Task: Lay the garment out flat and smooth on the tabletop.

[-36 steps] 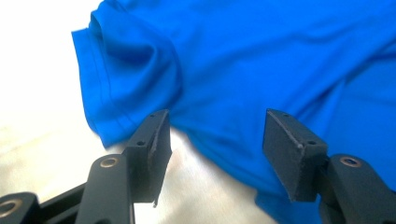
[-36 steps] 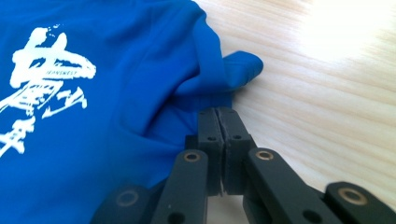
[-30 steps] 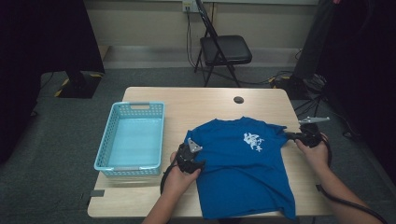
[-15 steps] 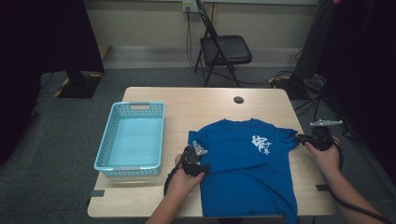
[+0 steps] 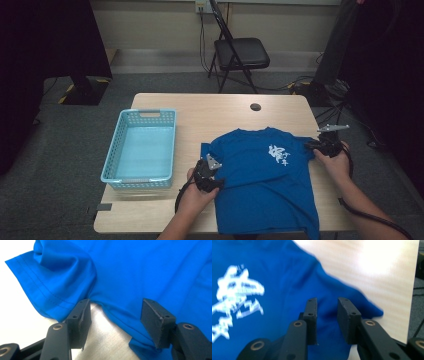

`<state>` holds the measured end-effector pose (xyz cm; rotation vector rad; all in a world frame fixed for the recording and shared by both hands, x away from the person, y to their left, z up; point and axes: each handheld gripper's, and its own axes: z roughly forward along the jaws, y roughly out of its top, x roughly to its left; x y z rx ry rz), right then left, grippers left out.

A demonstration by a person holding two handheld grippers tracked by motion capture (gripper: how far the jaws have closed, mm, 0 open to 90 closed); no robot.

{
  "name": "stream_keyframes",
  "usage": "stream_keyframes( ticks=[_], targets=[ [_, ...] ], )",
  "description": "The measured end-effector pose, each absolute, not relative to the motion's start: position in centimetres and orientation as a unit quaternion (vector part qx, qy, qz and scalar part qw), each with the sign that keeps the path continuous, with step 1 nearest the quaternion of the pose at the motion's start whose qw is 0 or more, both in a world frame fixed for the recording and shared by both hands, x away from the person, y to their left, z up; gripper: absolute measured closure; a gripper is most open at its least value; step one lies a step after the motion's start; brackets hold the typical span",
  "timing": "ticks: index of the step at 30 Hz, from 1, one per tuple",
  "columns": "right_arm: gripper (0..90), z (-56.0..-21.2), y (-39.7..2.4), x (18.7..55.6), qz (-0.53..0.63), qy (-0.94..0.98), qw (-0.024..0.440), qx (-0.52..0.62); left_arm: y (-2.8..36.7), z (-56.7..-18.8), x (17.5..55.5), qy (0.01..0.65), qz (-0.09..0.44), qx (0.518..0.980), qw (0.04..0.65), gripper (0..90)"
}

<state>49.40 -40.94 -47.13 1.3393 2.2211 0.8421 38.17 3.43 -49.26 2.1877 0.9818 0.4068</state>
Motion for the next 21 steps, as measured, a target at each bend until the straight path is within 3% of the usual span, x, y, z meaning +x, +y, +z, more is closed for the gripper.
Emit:
stream_keyframes(
  ticks=[10, 14, 21],
  targets=[
    [67.8, -47.8, -43.7, 47.0, 0.283, 0.8, 0.196, 0.492, 3.3, -49.2, 37.8, 0.378, 0.148, 0.846, 0.345, 40.8],
    [66.4, -47.2, -44.0, 47.0, 0.305, 0.788, 0.209, 0.493, 3.7, -48.5, 38.2, 0.382, 0.159, 0.841, 0.349, 40.8],
    [65.2, -48.2, -43.3, 47.3, 0.309, 0.792, 0.192, 0.49, 5.4, -46.5, 40.2, 0.413, 0.19, 0.813, 0.364, 41.0]
  ],
)
